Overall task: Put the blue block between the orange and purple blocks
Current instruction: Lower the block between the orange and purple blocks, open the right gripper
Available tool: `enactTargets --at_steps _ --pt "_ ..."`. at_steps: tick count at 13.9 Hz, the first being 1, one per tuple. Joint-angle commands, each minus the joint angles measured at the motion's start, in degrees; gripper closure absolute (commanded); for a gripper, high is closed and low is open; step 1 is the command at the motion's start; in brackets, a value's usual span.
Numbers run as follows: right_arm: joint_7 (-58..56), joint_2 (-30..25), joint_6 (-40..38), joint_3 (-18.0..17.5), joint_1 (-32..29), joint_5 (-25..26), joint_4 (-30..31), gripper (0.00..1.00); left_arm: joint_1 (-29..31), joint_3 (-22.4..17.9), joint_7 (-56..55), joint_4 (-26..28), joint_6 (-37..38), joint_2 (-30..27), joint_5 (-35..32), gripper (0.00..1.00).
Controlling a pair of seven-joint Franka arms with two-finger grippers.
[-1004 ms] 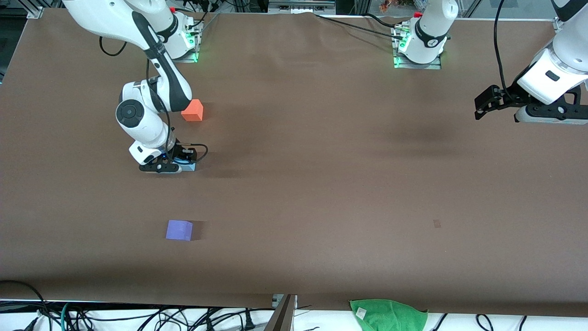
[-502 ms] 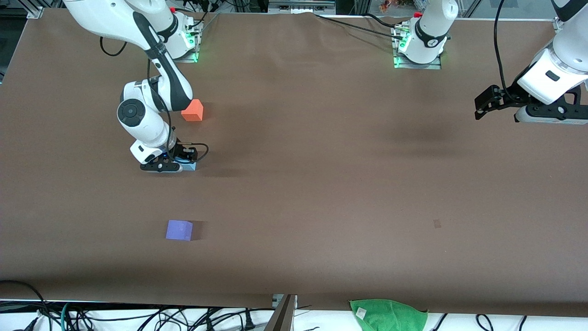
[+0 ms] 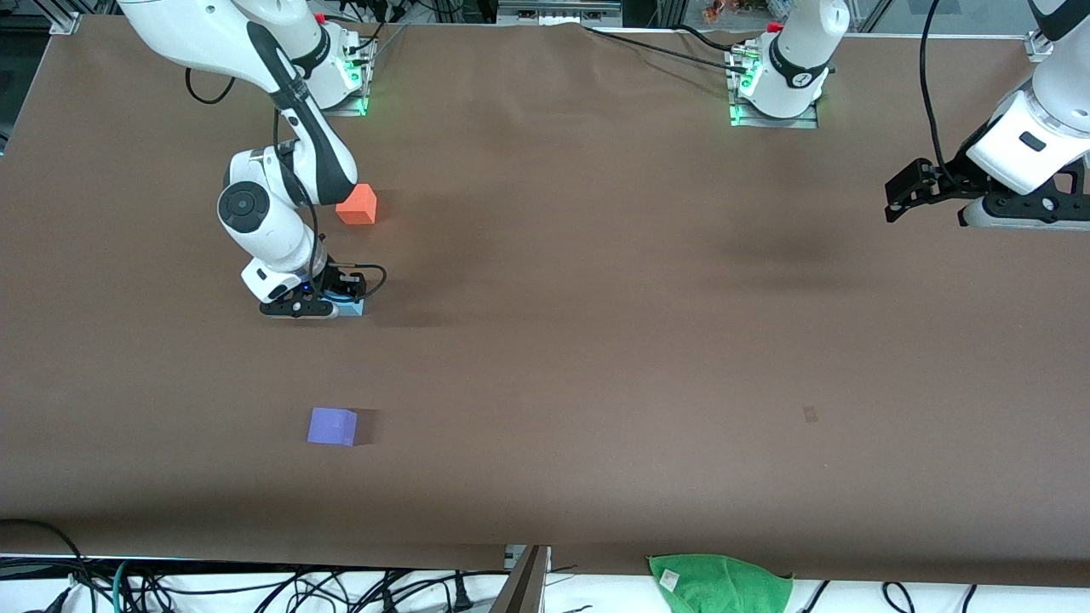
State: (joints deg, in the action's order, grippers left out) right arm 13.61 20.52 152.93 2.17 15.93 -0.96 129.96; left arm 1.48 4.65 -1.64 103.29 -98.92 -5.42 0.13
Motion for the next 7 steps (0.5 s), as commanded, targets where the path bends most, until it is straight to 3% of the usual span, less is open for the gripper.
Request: enactTargets --at_steps 1,7 --pt "0.19 0.4 2.2 -0.24 0.07 -0.79 1.44 0.0 0.28 0.27 1.2 -0.81 0.93 0.14 -1.01 0.0" --pt "-0.34 0.4 2.11 -0.24 0.07 -0.71 1.35 0.0 0.28 0.01 1.2 -0.72 0.93 0.14 -1.01 0.0"
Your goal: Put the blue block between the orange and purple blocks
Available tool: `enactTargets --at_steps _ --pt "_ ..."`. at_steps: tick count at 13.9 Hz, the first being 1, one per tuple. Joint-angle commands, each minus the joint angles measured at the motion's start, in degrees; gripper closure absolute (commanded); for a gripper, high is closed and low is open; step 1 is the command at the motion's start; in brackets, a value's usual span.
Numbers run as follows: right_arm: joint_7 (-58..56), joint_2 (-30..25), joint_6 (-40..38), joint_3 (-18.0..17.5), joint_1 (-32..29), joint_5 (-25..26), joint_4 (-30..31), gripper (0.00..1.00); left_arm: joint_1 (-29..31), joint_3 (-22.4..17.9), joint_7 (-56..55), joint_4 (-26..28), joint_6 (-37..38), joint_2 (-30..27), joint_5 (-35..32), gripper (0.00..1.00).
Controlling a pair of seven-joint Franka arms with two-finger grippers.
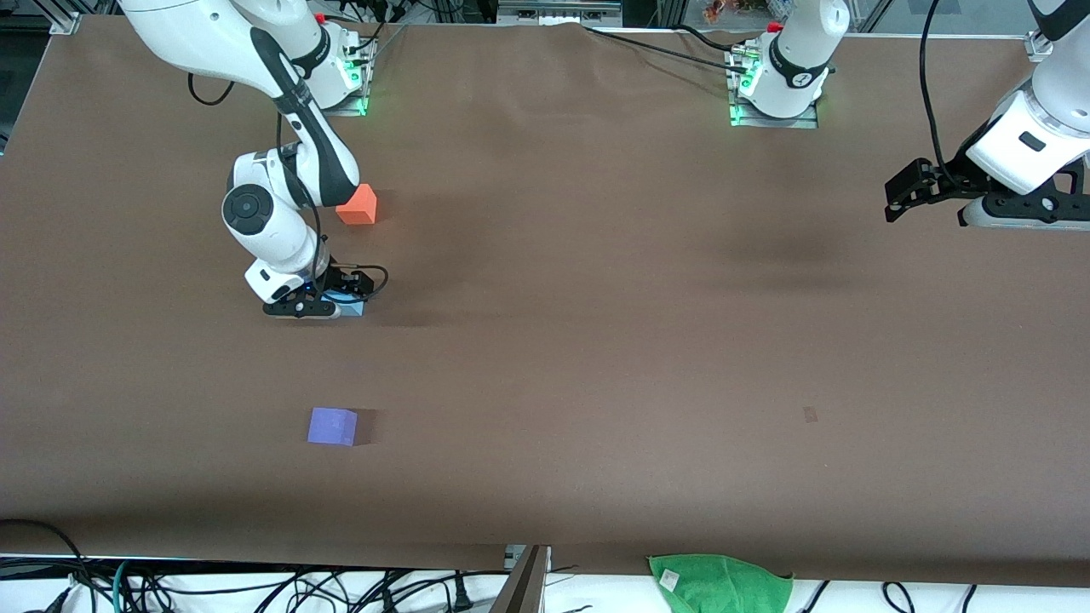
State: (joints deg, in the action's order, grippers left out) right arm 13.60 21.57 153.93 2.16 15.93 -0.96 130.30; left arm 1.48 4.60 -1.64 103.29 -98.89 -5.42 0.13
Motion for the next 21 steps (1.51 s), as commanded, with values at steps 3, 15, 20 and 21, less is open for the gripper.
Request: enactTargets --at_steps 3,15,20,21 --pt "-0.77 -1.0 0.85 -0.23 0.15 -0.71 0.74 0.0 0.28 -0.03 1.2 -0.72 1.07 0.23 -1.01 0.0" --pt "-12.79 -7.5 -30.92 2.84 0.06 0.17 -17.6 0.0 0.28 -0.03 1.2 -0.72 1.15 0.14 -1.1 0.0" --pt "-15.54 -7.77 -53.71 5.75 -0.2 0.08 -33.16 0.0 0.28 -0.03 1.2 -0.72 1.15 0.14 -1.1 0.0" --pt "-15.54 -7.86 -56.17 5.83 -0.2 0.17 -35.36 0.0 0.28 -0.03 1.2 -0.72 1.15 0.14 -1.1 0.0"
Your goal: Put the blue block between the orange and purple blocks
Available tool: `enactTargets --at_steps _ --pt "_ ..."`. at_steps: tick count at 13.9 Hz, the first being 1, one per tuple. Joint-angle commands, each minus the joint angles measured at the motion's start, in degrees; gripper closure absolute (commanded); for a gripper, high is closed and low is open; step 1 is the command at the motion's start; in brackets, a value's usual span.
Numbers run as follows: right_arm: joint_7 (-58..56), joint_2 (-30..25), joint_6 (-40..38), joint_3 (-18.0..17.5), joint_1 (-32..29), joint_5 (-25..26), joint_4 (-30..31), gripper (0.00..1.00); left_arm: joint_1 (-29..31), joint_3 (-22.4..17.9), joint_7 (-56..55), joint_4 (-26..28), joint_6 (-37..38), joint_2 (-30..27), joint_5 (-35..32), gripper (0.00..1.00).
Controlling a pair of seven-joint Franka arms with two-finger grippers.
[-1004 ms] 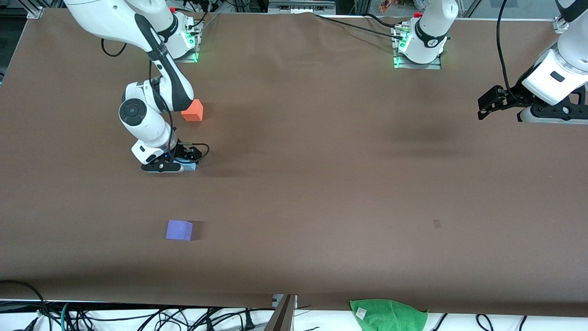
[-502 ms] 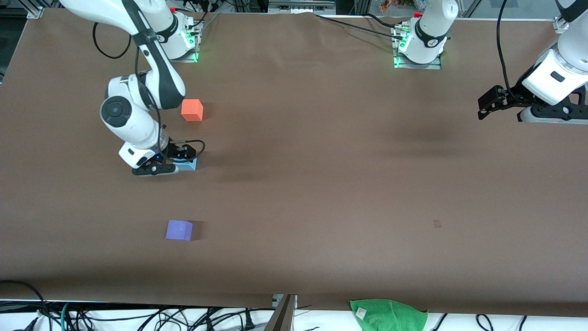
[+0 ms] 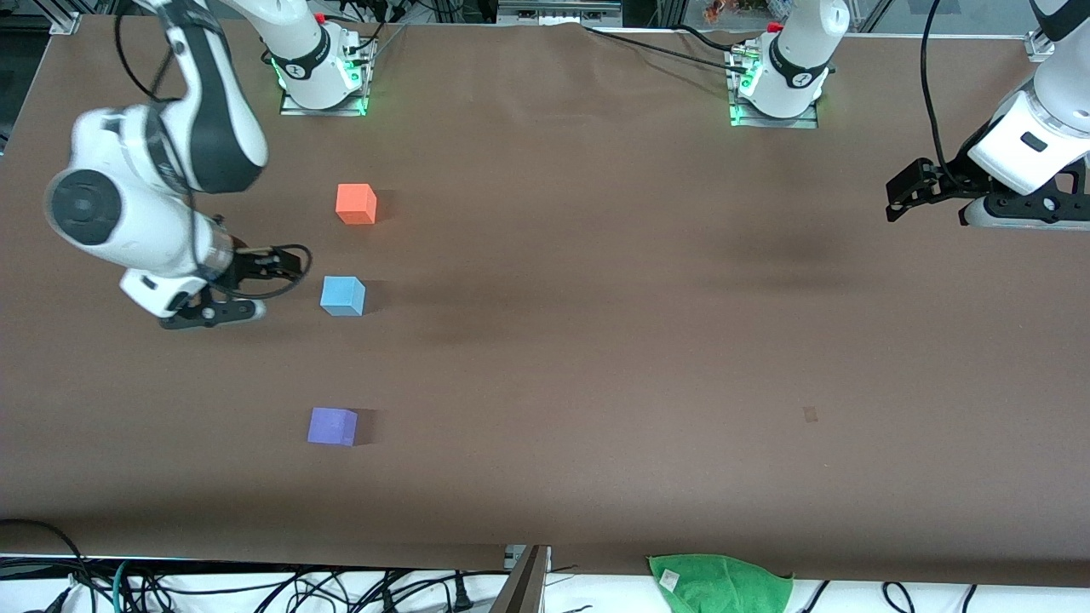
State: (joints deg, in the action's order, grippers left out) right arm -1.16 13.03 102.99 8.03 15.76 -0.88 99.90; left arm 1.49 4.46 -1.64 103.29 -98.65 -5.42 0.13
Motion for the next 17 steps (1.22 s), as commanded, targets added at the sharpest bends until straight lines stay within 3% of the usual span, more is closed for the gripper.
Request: enactTargets --at_steps 1,3,5,10,13,17 --pt "-0.43 0.68 -8.56 0.06 -0.03 -0.17 -6.98 0.0 0.27 0.11 1.2 -0.72 0.91 0.14 -1.09 0.0" --pt "-0.16 0.86 -16.3 0.76 -0.12 -0.44 -11.46 0.0 0.27 0.11 1.12 -0.72 1.0 0.14 -1.01 0.0" --pt "-0.25 0.33 -19.22 0.94 -0.03 -0.52 -13.41 0.0 0.27 0.11 1.12 -0.72 1.0 0.14 -1.09 0.0" --pt "-0.78 -4.93 -20.11 -0.02 -3.19 0.17 -13.07 0.0 0.27 0.11 0.94 -0.72 1.09 0.23 -1.01 0.0" --pt "-0.52 -8.98 -19.59 -5.38 -8.88 4.39 -13.24 0.0 0.27 0.11 0.85 -0.72 1.09 0.14 -1.09 0.0" --pt "-0.69 -11.8 -19.5 -5.74 -11.97 4.14 -13.51 0.0 0.27 0.11 0.68 -0.72 1.26 0.14 -1.01 0.0"
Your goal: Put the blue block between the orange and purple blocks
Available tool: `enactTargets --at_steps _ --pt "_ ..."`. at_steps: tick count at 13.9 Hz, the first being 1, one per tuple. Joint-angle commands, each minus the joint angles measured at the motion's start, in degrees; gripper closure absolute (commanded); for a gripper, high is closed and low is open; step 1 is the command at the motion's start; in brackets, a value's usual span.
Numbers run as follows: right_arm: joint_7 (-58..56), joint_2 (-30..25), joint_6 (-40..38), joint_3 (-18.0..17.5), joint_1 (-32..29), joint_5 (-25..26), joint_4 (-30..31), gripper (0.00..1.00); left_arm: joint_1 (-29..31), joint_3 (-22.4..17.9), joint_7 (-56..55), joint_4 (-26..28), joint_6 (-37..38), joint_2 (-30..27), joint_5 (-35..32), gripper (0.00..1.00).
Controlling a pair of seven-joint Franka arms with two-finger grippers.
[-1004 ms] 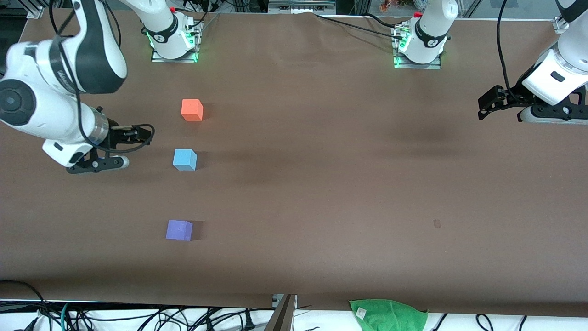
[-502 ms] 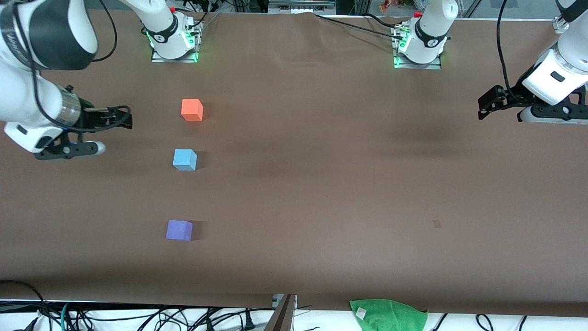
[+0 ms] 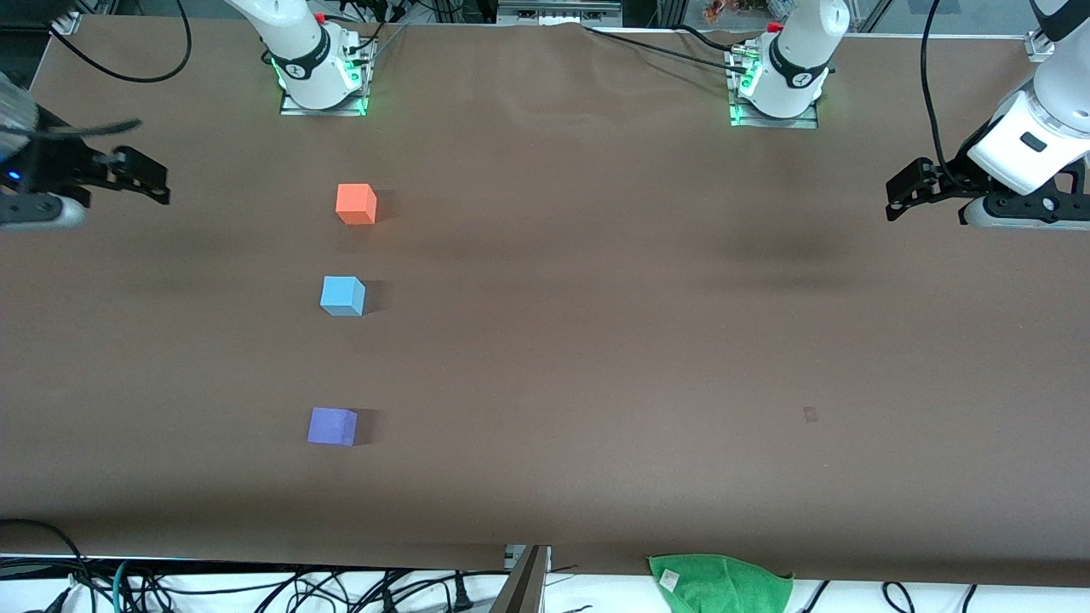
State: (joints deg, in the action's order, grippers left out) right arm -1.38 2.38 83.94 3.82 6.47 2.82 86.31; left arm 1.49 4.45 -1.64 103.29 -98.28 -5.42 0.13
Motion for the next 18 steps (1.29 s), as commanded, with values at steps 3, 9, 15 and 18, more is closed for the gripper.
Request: enactTargets --at_steps 3,9,15,18 --pt "-0.55 -2.29 -0.88 -3.81 -3.83 2.0 -0.27 0.0 0.26 0.12 0.68 -0.72 0.98 0.14 -1.09 0.0" --pt "-0.73 -1.41 -0.98 -5.32 -3.48 2.63 -0.27 0.0 0.26 0.12 0.59 -0.72 0.98 0.23 -1.01 0.0" --pt "-0.73 -0.79 -1.06 -5.32 -3.57 2.45 -0.27 0.0 0.26 0.2 0.59 -0.81 0.9 0.14 -1.01 0.0" --pt "-0.55 -0.8 -1.06 -5.14 -3.75 2.28 -0.27 0.0 0.26 0.3 0.59 -0.81 1.25 0.23 -1.01 0.0"
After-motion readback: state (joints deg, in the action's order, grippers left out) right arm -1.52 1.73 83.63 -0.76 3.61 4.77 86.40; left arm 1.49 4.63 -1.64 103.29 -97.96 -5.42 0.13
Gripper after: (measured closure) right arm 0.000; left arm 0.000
